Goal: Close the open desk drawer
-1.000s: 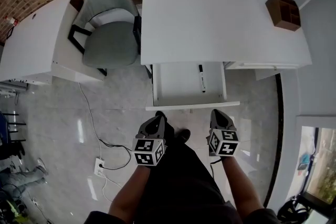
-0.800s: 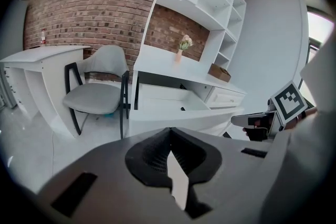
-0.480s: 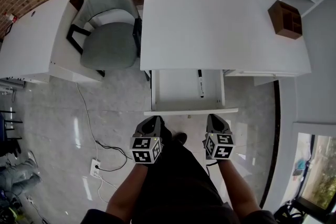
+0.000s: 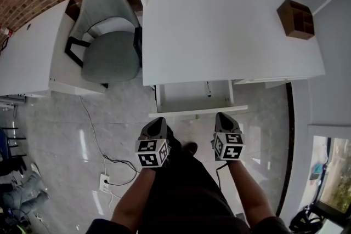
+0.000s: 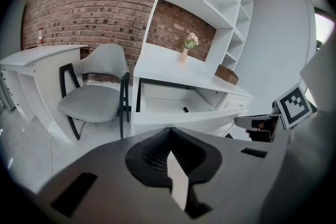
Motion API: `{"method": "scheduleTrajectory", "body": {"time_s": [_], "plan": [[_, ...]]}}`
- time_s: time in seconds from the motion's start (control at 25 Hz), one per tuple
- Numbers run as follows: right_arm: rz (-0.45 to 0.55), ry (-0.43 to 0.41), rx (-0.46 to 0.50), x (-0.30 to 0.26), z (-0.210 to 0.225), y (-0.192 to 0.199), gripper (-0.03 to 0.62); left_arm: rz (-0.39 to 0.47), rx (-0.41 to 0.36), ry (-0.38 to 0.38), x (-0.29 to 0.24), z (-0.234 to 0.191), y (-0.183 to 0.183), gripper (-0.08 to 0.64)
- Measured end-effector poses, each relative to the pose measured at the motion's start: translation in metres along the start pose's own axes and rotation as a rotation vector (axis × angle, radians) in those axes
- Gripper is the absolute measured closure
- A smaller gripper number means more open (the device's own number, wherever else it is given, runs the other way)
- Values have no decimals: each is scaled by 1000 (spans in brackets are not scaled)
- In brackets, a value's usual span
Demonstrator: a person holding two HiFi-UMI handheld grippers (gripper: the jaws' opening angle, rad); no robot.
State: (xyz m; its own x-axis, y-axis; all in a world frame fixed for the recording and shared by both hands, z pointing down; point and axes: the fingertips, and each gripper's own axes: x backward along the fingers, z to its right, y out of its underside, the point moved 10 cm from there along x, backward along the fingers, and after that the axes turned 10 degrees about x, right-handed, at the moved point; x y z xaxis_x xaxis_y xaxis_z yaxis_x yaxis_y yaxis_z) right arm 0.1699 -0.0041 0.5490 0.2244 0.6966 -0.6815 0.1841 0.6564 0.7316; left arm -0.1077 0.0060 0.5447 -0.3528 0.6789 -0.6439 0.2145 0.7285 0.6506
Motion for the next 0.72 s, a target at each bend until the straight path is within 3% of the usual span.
{"method": "scheduleTrajectory", "body": {"time_s": [0.72], "plan": [[38,72,-27,-69,15,-62,588,24,-37,25,-64,-17,-71,551]]}}
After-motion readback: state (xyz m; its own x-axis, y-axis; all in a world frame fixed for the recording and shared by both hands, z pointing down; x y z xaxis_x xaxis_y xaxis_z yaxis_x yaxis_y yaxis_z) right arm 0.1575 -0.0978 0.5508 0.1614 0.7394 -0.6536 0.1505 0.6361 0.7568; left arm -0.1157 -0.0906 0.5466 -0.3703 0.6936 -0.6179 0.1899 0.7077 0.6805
